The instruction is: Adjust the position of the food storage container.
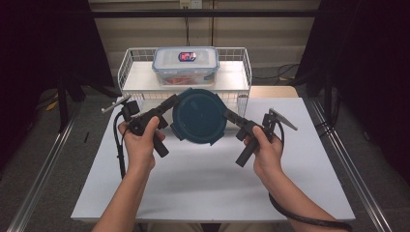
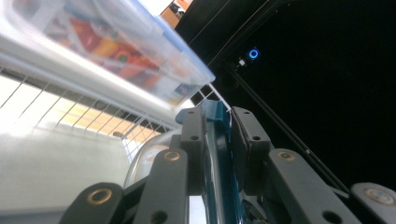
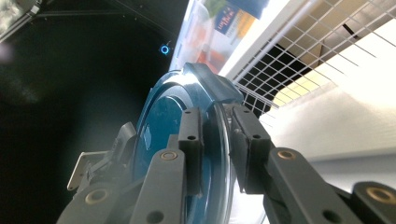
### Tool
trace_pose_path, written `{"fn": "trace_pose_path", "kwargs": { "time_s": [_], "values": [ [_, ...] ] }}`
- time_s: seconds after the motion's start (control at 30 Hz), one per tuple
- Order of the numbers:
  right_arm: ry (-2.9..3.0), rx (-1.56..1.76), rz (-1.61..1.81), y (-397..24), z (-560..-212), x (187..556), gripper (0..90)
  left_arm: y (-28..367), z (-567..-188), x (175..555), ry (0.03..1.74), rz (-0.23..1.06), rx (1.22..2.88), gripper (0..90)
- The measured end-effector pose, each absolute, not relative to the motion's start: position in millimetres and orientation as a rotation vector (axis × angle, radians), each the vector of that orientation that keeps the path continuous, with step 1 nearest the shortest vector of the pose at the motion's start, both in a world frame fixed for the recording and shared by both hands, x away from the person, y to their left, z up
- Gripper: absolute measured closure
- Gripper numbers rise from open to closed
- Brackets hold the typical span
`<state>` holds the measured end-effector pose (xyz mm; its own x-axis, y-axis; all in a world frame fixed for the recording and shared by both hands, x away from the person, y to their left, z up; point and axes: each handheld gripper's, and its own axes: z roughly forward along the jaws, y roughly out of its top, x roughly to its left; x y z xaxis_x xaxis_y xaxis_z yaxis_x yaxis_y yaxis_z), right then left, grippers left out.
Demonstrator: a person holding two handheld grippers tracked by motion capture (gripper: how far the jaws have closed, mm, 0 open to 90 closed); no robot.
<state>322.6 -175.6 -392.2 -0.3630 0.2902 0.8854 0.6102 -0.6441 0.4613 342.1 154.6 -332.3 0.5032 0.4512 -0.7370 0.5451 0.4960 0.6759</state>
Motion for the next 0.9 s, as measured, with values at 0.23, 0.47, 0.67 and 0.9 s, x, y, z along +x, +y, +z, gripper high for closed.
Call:
{"fn": "trace_pose_path", "kwargs": {
  "time_s": [0.23, 0.47, 0.67, 0.9],
  "values": [
    [-1.177, -1.606, -2.151, -174, -380, 327, 75.4, 154, -320, 347, 1.085, -0.083, 1.09, 76.4],
    [-1.156, -1.599, -2.186, -176, -369, 332, 75.4, 152, -312, 354, 1.064, -0.084, 1.076, 76.6],
    [-1.16, -1.595, -2.198, -179, -358, 336, 75.4, 150, -305, 358, 1.05, -0.087, 1.066, 76.5],
    [-1.159, -1.592, -2.217, -178, -350, 341, 75.4, 150, -297, 362, 1.042, -0.08, 1.062, 76.6]
  ]
}}
